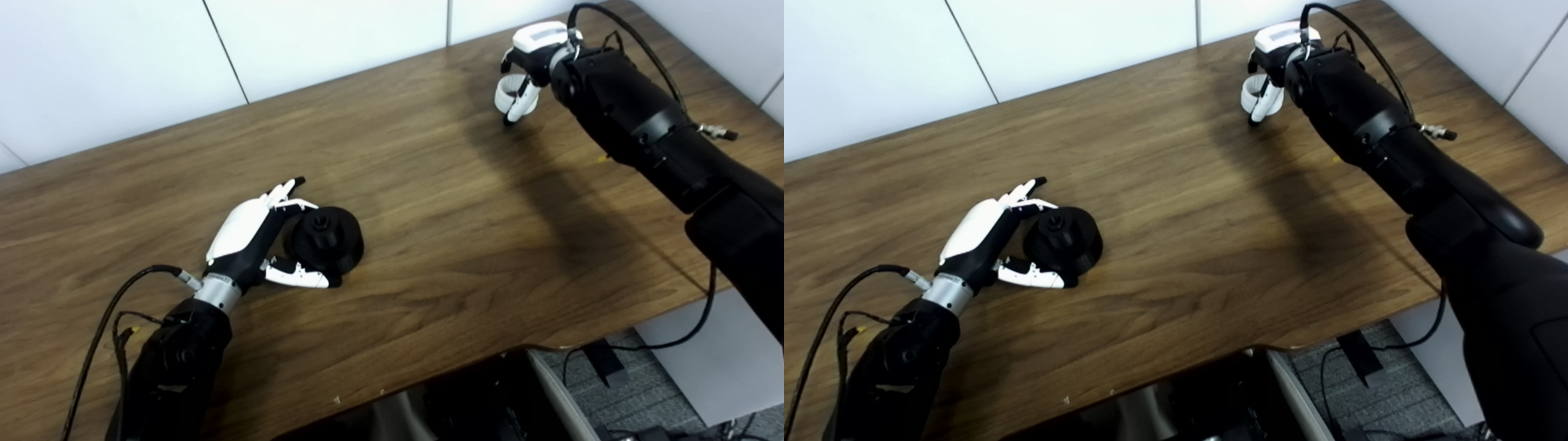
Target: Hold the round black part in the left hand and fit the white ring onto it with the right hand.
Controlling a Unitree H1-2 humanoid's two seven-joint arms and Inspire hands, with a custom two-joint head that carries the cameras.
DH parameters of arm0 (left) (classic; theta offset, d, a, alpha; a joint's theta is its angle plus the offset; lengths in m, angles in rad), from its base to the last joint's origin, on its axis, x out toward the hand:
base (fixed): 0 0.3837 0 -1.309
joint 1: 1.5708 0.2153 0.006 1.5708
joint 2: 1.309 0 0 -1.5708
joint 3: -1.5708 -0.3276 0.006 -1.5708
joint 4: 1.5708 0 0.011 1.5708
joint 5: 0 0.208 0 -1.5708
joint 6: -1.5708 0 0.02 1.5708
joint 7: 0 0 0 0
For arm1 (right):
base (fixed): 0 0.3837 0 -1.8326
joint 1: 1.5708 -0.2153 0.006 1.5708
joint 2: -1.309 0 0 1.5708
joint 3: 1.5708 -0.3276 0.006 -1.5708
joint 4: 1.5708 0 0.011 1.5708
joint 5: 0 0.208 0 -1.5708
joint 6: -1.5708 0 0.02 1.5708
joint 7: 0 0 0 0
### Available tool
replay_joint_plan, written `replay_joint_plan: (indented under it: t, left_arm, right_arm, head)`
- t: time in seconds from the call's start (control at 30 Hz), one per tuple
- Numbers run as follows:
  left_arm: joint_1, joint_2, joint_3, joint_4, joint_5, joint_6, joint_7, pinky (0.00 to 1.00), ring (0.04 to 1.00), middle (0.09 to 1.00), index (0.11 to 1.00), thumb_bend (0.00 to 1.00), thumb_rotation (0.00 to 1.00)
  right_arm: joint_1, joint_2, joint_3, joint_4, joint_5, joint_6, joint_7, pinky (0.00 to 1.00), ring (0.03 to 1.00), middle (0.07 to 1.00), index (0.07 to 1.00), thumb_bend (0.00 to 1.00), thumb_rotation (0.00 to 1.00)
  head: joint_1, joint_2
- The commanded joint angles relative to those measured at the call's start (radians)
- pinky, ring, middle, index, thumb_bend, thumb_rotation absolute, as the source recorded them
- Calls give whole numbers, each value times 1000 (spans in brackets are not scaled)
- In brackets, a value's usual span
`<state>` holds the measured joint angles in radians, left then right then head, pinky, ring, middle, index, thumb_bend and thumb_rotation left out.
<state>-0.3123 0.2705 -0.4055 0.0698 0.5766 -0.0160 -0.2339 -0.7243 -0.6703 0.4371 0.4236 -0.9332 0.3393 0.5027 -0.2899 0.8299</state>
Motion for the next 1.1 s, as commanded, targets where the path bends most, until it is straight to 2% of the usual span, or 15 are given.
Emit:
replay_joint_plan:
  t: [0.0,0.13,0.17,0.2,0.33,0.43,0.47,0.53,0.67,0.77,0.9,1.07]
  left_arm:
    - [-12,19,8,-18,3,-4,-13,1000,1000,1000,636,1000,332]
    - [-12,19,12,-9,0,-18,-9,1000,1000,1000,635,1000,336]
    - [-12,19,13,-6,1,-21,-7,1000,1000,1000,633,1000,342]
    - [-13,19,13,-4,2,-24,-5,1000,1000,1000,632,1000,343]
    - [-15,19,13,-3,6,-26,-5,1000,1000,1000,633,1000,355]
    - [-16,19,14,-4,5,-27,-5,1000,1000,1000,633,1000,359]
    - [-16,20,14,-5,6,-27,-5,1000,1000,1000,633,1000,360]
    - [-16,20,13,-7,8,-26,-6,1000,1000,1000,634,1000,367]
    - [-15,20,12,-13,12,-18,-10,1000,1000,1000,636,1000,368]
    - [-13,18,13,-15,11,-16,-11,1000,1000,1000,635,1000,360]
    - [-11,18,14,-19,8,-12,-15,1000,1000,1000,634,1000,340]
    - [-14,18,14,-19,11,-14,-15,1000,1000,1000,633,1000,367]
  right_arm:
    - [-49,-42,5,-8,-36,18,24,999,1000,913,854,848,356]
    - [-46,-46,2,-11,-36,22,32,1000,986,906,858,865,345]
    - [-45,-48,2,-13,-38,21,32,938,956,888,851,876,339]
    - [-42,-49,0,-16,-37,22,30,922,949,883,849,881,335]
    - [-37,-50,-7,-17,-34,22,30,941,943,883,846,895,318]
    - [-35,-51,-10,-19,-32,23,37,893,888,854,839,881,305]
    - [-32,-52,-13,-23,-28,19,32,885,879,847,836,878,301]
    - [-27,-54,-17,-29,-25,9,22,787,826,777,812,866,281]
    - [-6,-54,-35,-44,-16,-16,-31,688,731,681,758,850,216]
    - [4,-54,-45,-45,-6,-33,-61,684,700,672,715,829,186]
    - [7,-54,-46,-45,-6,-41,-75,622,676,663,714,822,190]
    - [10,-53,-54,-39,0,-51,-92,617,661,643,698,831,186]
  head:
    - [0,1]
    - [-1,0]
    - [-1,0]
    - [0,0]
    - [-1,1]
    - [0,2]
    - [0,2]
    - [1,2]
    - [7,6]
    - [8,9]
    - [7,11]
    - [7,14]
